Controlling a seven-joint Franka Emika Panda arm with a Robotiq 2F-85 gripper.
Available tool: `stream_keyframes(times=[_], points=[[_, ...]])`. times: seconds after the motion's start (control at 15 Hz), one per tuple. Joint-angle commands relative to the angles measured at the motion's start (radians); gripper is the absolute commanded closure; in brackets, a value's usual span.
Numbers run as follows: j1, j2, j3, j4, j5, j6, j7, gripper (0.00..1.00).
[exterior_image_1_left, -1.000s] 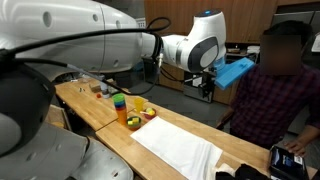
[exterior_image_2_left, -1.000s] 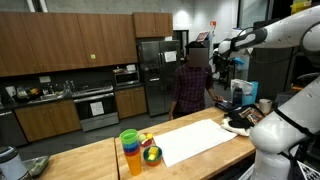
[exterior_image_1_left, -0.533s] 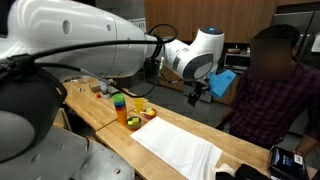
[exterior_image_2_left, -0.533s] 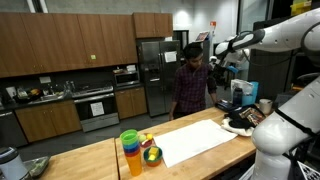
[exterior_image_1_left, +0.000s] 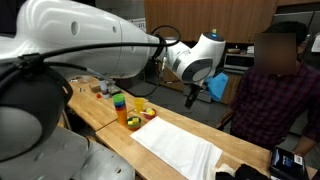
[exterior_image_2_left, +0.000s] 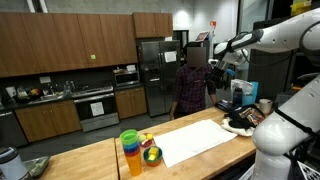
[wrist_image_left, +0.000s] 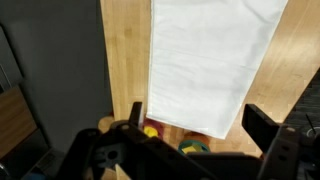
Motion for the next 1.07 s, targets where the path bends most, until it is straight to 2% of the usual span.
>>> stream_keyframes(times=[0.0, 0.33, 0.4, 0.73, 0.8, 1.0], points=[[0.019, -0.011, 0.015, -0.003, 0.052, -0.059, -0.182, 0.00], [0.026, -0.010, 0.024, -0.022, 0.105, -0.168, -0.439, 0.00], [-0.014, 0.010, 0.053, -0.013, 0.102, -0.140, -0.370, 0.00], [-0.015, 0.010, 0.055, -0.022, 0.110, -0.162, -0.438, 0.00], [0.018, -0.020, 0.025, -0.017, 0.125, -0.206, -0.567, 0.00], [-0.044, -0.110, 0.034, -0.047, 0.032, -0.324, -0.710, 0.00]])
